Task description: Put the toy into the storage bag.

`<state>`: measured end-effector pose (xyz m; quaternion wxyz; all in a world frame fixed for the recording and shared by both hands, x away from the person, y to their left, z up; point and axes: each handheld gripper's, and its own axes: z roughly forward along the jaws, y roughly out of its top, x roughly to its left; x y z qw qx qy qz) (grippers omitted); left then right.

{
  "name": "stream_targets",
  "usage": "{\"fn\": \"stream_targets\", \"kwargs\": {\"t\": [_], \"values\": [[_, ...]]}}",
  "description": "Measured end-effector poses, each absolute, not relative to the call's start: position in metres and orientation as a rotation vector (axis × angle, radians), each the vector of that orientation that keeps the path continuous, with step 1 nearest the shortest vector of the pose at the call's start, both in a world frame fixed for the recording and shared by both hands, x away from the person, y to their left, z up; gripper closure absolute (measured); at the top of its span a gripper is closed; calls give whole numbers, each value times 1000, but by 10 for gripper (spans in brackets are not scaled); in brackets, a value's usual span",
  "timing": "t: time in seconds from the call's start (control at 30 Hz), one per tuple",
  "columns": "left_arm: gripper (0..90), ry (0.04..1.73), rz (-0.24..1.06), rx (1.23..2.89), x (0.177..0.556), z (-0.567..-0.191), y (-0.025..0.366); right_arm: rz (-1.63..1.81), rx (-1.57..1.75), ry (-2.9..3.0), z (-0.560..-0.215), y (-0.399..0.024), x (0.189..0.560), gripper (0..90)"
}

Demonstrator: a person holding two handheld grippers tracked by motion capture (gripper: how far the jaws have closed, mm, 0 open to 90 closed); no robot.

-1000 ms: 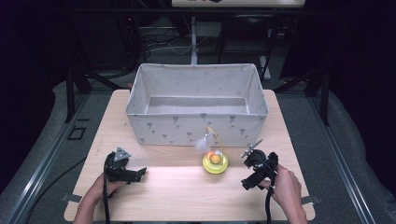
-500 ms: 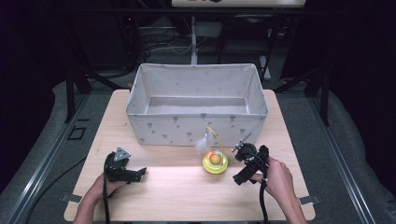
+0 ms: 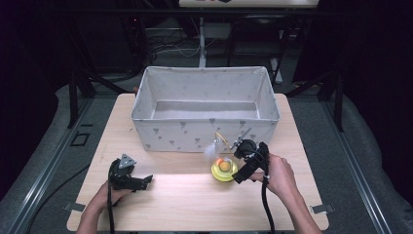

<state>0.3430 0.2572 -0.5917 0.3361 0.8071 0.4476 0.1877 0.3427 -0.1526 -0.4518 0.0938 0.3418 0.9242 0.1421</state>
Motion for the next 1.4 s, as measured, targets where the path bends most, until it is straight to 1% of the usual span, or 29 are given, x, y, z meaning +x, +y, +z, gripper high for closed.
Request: {"fn": "stream_targets", "kwargs": {"t": [0.17,0.3,0.33,0.37,0.43,0.47,0.67,0.9,0.97,1.1,1.27,1.4], "values": [[2,1167,490,2105,343,-592,257,442,974,2743,-444,-143,348,100],[1,1167,489,2104,343,-592,257,432,948,2741,-439,-136,351,162],[2,1167,489,2105,343,-592,257,426,937,2741,-438,-134,352,204],[2,1167,490,2105,343,-592,257,422,929,2736,-437,-133,352,263],[2,1167,489,2105,343,-592,257,417,921,2739,-435,-131,353,328],[2,1167,490,2105,343,-592,257,396,906,2733,-433,-130,354,376],[2,1167,489,2105,343,-592,257,370,893,2738,-433,-125,358,549],[2,1167,489,2105,343,-592,257,345,862,2748,-428,-120,360,669],[2,1166,490,2105,343,-592,257,358,863,2750,-428,-119,360,729],[2,1167,490,2105,343,-592,257,353,849,2753,-427,-118,360,810],[2,1166,489,2106,343,-592,257,363,844,2751,-426,-116,361,873],[2,1166,489,2106,343,-592,257,364,840,2742,-425,-114,361,876]]}}
